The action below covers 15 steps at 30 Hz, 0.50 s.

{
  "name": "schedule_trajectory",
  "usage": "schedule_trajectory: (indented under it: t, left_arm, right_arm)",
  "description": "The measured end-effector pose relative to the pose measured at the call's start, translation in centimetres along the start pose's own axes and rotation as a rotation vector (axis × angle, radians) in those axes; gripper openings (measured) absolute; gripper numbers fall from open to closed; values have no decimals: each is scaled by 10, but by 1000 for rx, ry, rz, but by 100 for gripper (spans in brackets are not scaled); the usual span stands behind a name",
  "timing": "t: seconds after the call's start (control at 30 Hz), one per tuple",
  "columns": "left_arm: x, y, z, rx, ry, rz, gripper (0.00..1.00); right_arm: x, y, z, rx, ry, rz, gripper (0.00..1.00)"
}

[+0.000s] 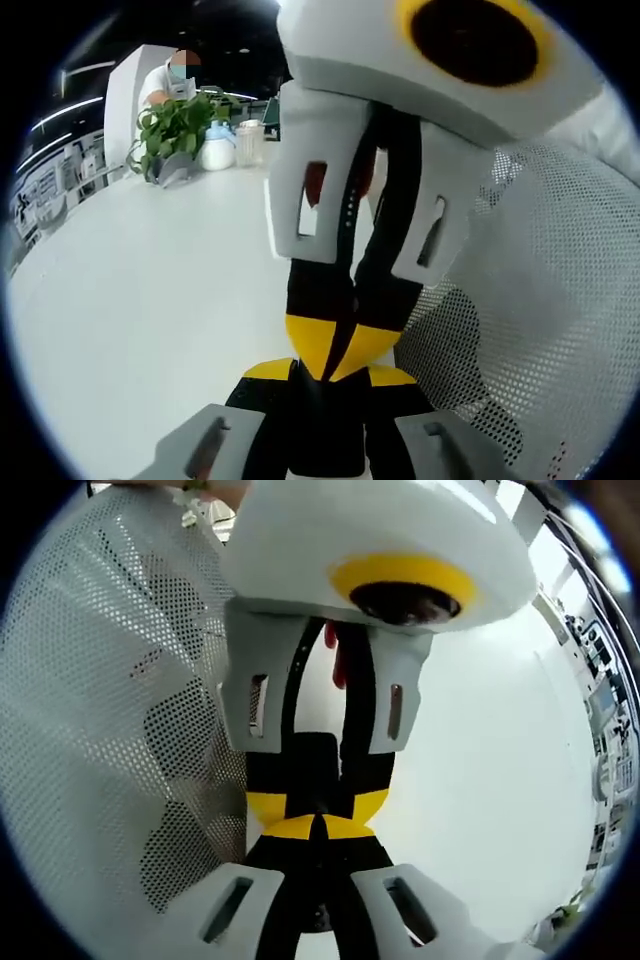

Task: Press the specified remote control buttons in sequence, fully releasing each button before pressing the next.

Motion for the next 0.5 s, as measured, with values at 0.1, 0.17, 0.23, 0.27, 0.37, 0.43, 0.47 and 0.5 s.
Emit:
schedule_trajectory:
  t: [0.1, 0.17, 0.23, 0.27, 0.37, 0.43, 0.47, 0.5]
  left_arm:
    - [0, 0, 0, 1, 0, -1, 25]
    - [0, 0, 0, 1, 0, 0, 25]
    - [0, 0, 0, 2, -1, -1, 25]
    - [0, 0, 0, 1, -1, 0, 25]
    - [0, 0, 0, 0, -1, 2, 25]
    - [0, 0, 0, -1, -1, 2, 25]
    - [0, -1, 0, -1, -2, 3, 25]
    - [0, -1, 0, -1, -2, 2, 25]
  right_arm:
    - [0, -1, -1, 21, -6, 16, 0]
    - [-1, -1, 0, 27, -12, 17, 0]
    - [-2, -1, 0, 26, -19, -4, 0]
    - [-1, -1, 0, 26, -21, -3, 0]
    - [-1, -1, 0, 28, -22, 2, 0]
    - [-1, -1, 0, 31, -22, 7, 0]
    - [-1, -1, 0, 33, -21, 14, 0]
    - [-1, -1, 0, 34, -22, 17, 0]
Point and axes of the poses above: the point that each gripper's makers call its tool centre point, and the gripper's own axes: z roughly backward along the fingers, x roughly to its left, y roughly out of its underside, the point moved 2 cm from there along z, roughly backward along the fingers, and after that the axes turned 3 degrees about -y, right-handed, at the moved point
